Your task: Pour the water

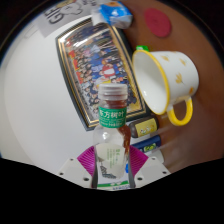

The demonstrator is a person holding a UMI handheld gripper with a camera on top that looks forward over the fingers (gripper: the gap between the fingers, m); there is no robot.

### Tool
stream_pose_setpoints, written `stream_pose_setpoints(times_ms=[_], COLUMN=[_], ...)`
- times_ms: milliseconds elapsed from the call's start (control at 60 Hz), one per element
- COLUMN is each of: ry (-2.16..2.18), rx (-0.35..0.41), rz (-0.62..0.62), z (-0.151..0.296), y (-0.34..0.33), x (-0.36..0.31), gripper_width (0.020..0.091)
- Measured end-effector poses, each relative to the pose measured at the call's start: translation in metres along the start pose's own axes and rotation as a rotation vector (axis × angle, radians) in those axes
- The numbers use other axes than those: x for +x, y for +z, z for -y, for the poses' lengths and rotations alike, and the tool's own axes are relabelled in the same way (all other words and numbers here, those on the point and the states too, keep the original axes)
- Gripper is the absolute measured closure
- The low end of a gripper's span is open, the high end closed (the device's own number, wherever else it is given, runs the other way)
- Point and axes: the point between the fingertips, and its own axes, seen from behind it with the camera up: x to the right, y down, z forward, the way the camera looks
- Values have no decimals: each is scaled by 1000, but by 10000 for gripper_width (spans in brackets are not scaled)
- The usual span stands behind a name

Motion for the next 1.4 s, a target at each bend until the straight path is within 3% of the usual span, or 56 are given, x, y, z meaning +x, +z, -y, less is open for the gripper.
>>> stream_pose_setpoints(times_ms=[200, 500, 600, 750, 967, 1017, 1183, 1217, 1283, 1333, 1400], ry=[-662, -1611, -1767, -1838, -1806, -1790, -1767, -1766, -1758, -1753, -1750], rx=[11, 231, 227, 165, 126, 146, 128, 110, 84, 80, 87], rz=[-175, -455, -600, -713, -781, -752, -754, -779, -814, -843, -898], z=[22, 161, 210, 257, 284, 284, 283, 283, 279, 277, 272], y=[-15, -65, -73, -84, -99, -100, -102, -104, -111, -120, -137], x=[-32, -89, -60, -4, 47, 45, 48, 51, 52, 49, 44], gripper_width=[681, 683, 683, 684, 670, 666, 541, 463, 236, 275, 240])
